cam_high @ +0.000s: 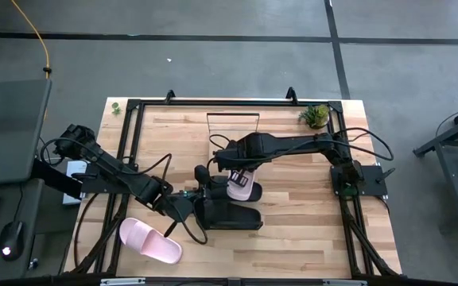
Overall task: Pick and place slides into the shelf
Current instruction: Put the top pink slipper on the shelf
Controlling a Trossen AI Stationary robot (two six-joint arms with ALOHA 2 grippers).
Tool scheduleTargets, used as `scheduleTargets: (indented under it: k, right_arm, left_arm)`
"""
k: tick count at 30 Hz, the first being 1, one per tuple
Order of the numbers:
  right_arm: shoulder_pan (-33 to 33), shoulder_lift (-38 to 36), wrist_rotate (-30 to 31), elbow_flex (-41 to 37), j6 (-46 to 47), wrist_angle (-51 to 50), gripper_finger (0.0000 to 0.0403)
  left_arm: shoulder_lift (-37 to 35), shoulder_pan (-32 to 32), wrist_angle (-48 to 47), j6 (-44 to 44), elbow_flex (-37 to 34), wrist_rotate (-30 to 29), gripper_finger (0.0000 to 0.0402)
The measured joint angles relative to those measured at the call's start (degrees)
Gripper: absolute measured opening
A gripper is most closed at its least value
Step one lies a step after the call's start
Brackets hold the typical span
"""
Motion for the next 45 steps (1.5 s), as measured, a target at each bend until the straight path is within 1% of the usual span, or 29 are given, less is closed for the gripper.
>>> scheduleTargets:
  k: [5,11,15,19,24,27,34,36,40,45]
  right_arm:
    - [0.0,0.0,0.0,0.0,-1.0,-0.1,0.0]
    - [0.3,0.0,0.4,0.0,-6.0,-0.3,0.0]
    - [1.0,0.0,2.0,0.0,-8.2,-0.3,0.0]
    - [1.7,0.0,3.5,0.0,-8.4,0.0,0.0]
    - [1.8,0.1,3.6,0.0,-7.9,0.5,0.0]
    - [1.8,0.1,3.5,0.0,-7.8,1.9,0.0]
    - [1.8,0.1,1.2,0.0,-9.1,5.3,0.0]
    - [1.8,0.1,1.3,0.0,-9.5,6.0,0.0]
    - [1.8,0.2,1.3,0.8,-11.6,8.8,0.0]
    - [1.9,0.2,1.8,3.2,-15.5,12.7,0.0]
  left_arm:
    - [0.0,0.0,0.1,-1.4,0.0,0.5,0.0223]
    - [0.0,-0.7,0.1,-1.8,0.0,1.6,0.0223]
    - [0.0,-1.2,0.1,-1.3,0.0,2.3,0.0223]
    - [0.0,-1.7,-0.1,0.2,0.0,2.4,0.0223]
    - [0.0,-2.6,-0.9,0.7,0.0,2.2,0.0223]
    - [0.0,-3.0,-0.9,0.7,0.0,1.1,0.0223]
    - [-0.1,-3.5,-1.1,1.2,0.0,-2.0,0.0223]
    - [-0.1,-3.8,-1.9,1.8,0.0,-2.9,0.0223]
    - [-0.1,-3.8,-4.3,2.2,0.0,-7.6,0.0223]
    - [-0.1,-3.7,-8.0,0.3,0.0,-9.4,0.0223]
